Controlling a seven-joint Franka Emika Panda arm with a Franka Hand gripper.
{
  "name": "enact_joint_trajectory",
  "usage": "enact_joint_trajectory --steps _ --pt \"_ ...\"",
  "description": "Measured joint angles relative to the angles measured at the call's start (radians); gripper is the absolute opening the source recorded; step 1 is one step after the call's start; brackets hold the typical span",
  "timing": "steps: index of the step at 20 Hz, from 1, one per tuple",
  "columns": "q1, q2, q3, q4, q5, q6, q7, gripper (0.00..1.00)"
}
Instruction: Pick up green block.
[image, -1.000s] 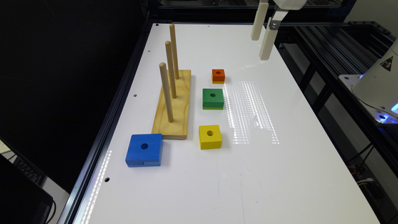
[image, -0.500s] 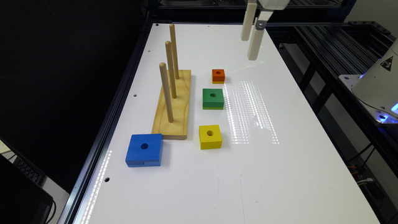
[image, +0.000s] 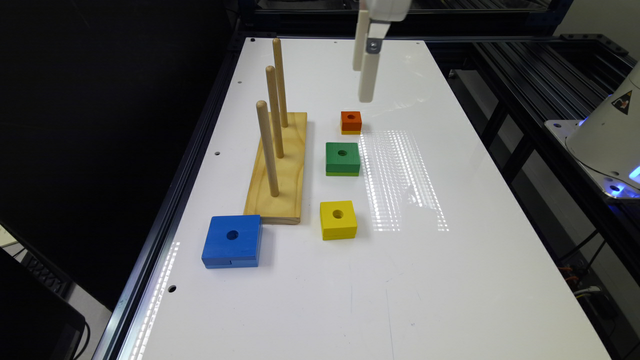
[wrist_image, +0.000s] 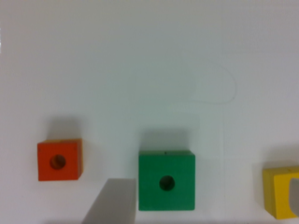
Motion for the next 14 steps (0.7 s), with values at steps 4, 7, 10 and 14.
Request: enact_joint_trajectory --steps 4,7,10,14 --pt "0.000 0.003 0.000 0.002 -0.0001 0.000 0.000 1.00" --pt "0.000 0.003 0.000 0.002 -0.0001 0.000 0.000 1.00" --pt "0.000 0.004 0.000 0.002 -0.0002 0.000 0.000 1.00" --pt "0.000 0.025 0.000 0.001 -0.0012 0.006 0.000 1.00"
